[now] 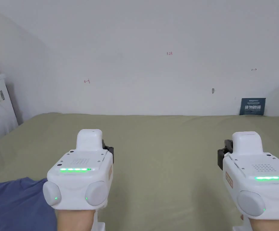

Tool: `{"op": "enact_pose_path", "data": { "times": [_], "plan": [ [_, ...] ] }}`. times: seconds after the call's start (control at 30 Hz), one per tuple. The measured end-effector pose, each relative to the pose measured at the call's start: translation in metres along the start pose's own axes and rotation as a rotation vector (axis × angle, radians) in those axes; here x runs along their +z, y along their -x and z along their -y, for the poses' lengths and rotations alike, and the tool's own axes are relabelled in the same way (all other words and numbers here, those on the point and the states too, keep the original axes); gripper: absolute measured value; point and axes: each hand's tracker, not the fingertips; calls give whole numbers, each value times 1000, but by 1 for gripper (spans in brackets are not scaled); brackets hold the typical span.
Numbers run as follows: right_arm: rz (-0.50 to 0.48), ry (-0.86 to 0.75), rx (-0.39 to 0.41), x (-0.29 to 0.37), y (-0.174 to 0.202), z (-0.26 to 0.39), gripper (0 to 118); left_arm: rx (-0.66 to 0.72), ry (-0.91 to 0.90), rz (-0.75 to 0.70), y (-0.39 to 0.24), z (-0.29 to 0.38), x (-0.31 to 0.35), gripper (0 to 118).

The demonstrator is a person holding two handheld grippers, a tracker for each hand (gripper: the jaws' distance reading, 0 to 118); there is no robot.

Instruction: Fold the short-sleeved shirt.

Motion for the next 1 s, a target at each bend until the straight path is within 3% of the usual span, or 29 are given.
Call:
{"op": "enact_pose_path", "data": {
  "times": [0.17, 0.6, 1.0],
  "plan": [
    [-114, 6, -9, -18, 41, -4, 0, 15, 8, -124, 54, -1, 6, 0],
    [-544, 3, -2, -21, 221, -3, 0, 53, 54, -487, 222, 15, 86, 0],
    [-680, 22, 49, -7, 292, 4, 0, 85, 97, -612, 282, 39, 119, 0]
  ]
}}
